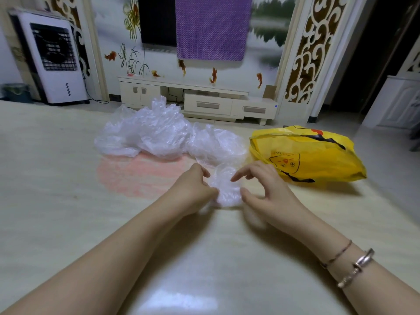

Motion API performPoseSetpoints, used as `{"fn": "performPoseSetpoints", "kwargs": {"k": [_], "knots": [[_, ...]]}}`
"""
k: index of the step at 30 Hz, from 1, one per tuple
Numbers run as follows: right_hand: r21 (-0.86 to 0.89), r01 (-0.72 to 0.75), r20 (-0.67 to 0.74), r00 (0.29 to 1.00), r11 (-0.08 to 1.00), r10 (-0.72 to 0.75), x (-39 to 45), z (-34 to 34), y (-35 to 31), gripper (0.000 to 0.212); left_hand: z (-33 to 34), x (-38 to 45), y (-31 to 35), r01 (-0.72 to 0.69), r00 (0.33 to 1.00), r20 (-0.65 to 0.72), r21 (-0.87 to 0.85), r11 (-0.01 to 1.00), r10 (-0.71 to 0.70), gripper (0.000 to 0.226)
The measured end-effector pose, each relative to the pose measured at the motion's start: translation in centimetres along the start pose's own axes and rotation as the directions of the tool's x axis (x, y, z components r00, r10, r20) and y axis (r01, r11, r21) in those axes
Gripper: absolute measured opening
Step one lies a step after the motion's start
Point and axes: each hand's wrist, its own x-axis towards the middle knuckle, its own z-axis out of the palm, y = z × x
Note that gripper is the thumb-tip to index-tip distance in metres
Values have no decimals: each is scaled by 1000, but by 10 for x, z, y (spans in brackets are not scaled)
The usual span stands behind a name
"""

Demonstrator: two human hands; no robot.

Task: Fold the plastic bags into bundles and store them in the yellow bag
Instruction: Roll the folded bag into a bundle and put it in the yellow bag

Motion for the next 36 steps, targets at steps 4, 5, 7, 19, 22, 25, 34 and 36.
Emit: {"fn": "performPoseSetpoints", "kwargs": {"k": [4,5,7,19,22,25,34,36], "knots": [[-141,-17,184,982,990,43,-6,1,3,53,-4,0,2,30,999,30,-55,998,-28,52],[-173,-13,213,976,985,50,-7,2,4,59,-7,0,2,43,998,49,-92,995,-38,54],[-204,-10,222,973,979,57,-7,4,4,59,-13,1,2,64,995,89,-149,987,-51,64],[-110,-30,97,994,994,41,2,10,6,26,-12,-8,2,-308,946,146,134,942,289,45],[14,-87,55,995,996,86,0,6,5,9,-9,-3,-1,-277,960,72,81,957,272,19],[215,-151,-4,988,965,155,3,5,4,15,-9,-1,0,-136,988,71,-62,989,140,11],[410,-338,-17,926,847,378,19,18,9,15,-1,15,-5,61,998,-15,-157,986,-64,26],[355,-328,-38,931,876,364,19,19,11,18,1,19,-5,83,996,-24,-156,984,-88,25]]}}
